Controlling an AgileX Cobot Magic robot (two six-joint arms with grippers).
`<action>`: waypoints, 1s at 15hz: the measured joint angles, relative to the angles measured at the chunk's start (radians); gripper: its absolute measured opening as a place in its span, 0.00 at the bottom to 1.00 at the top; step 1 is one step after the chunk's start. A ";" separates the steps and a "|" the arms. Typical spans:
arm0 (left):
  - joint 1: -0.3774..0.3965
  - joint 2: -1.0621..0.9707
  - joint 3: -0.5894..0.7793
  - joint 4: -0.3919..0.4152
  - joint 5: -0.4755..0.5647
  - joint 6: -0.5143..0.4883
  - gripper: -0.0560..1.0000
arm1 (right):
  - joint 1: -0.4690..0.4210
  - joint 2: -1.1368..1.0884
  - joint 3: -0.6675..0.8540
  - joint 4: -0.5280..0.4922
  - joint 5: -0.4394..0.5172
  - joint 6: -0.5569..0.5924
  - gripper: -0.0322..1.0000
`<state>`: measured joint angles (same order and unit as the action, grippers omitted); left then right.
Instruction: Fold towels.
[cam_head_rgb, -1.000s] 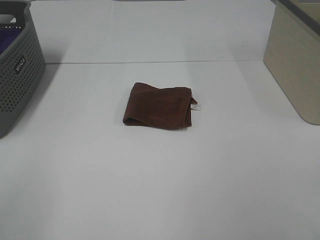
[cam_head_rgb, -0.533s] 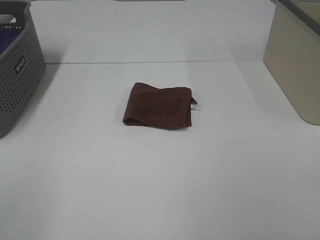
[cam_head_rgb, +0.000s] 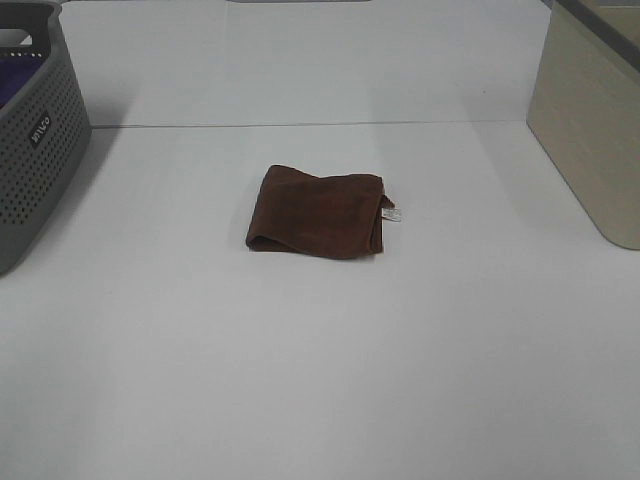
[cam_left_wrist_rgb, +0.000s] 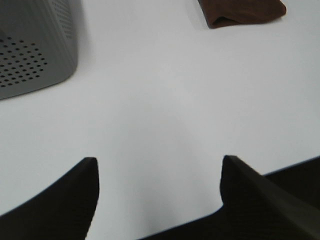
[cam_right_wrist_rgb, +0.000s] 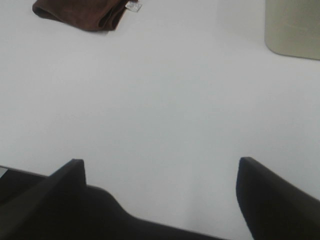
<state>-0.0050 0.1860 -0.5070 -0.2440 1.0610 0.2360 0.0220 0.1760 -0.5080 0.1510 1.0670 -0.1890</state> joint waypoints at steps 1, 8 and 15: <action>0.009 -0.043 0.000 0.000 0.000 0.001 0.68 | -0.001 -0.046 0.000 0.000 0.000 0.000 0.79; 0.009 -0.191 0.000 0.001 0.001 0.002 0.68 | -0.005 -0.182 0.001 0.001 0.001 0.000 0.79; 0.009 -0.191 0.000 0.072 0.001 0.005 0.68 | -0.005 -0.183 0.001 0.001 0.001 0.000 0.79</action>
<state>0.0040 -0.0050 -0.5070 -0.1720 1.0620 0.2410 0.0170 -0.0070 -0.5070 0.1520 1.0680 -0.1890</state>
